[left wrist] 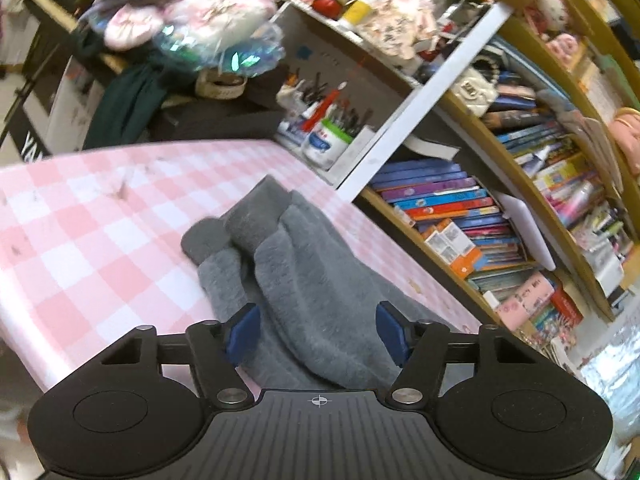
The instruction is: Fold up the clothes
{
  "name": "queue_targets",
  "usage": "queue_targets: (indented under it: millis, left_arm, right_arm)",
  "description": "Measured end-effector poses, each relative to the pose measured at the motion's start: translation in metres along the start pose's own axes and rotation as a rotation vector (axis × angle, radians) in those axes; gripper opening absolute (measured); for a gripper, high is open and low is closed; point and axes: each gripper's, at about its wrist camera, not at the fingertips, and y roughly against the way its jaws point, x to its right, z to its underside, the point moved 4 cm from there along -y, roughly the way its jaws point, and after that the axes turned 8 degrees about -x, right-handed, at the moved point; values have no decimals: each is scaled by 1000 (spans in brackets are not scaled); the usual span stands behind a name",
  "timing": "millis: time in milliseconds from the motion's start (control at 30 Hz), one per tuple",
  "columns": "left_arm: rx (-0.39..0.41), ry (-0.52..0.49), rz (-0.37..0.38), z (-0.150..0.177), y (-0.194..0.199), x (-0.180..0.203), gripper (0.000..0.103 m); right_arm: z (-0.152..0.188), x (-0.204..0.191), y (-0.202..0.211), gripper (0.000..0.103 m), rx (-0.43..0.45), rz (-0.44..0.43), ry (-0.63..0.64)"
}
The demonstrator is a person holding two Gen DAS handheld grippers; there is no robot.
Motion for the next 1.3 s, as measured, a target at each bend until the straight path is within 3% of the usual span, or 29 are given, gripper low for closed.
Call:
queue_targets:
  millis: [167,200,233,267,433,533,600,733,867,967,1000,1033,1067,1100,1133,1200,1300]
  left_arm:
    - [-12,25,2,0,-13,1,36]
    - [-9,33,-1,-2,-16,0,28]
    - [-5,41,-5,-3,-19,-1,14]
    - [0,52,-3,-5,-21,-3,9]
    - [102,-97,91,-5,7,29,7]
    - [169,-34,193,-10,34,28,6]
    - [174,45,154,-14,35,8,6]
    - [18,89,13,1,2,-24,6]
    - [2,64,-11,13,-2,-27,9]
    - [15,34,-36,11,6,-22,18]
    - [30,16,-46,10,11,-20,29]
    - [46,-1,-57,10,15,-18,49]
    - [61,-19,-67,10,19,-16,60]
    - [76,-37,-93,9,22,-14,79]
    - [92,-55,-125,9,24,-12,83]
    - [124,-109,-211,8,26,-7,83]
    - [150,-166,-281,9,29,-2,83]
  right_arm:
    - [5,-9,4,29,-3,31,80]
    - [6,-10,5,29,1,39,94]
    - [7,-12,6,29,7,47,106]
    - [8,-13,6,29,12,52,116]
    - [8,-13,5,29,18,52,126]
    - [8,-13,5,29,20,51,124]
    - [8,-12,5,29,19,43,117]
    - [8,-10,5,29,18,32,105]
    - [8,-10,5,29,18,31,104]
    - [8,-10,5,29,18,29,102]
    - [8,-10,5,29,18,29,101]
    - [8,-10,5,29,18,30,101]
    - [8,-9,6,30,18,30,100]
    - [8,-9,6,30,18,31,99]
    - [8,-9,6,31,18,32,97]
    - [8,-9,6,31,18,31,91]
    - [8,-8,6,32,17,26,83]
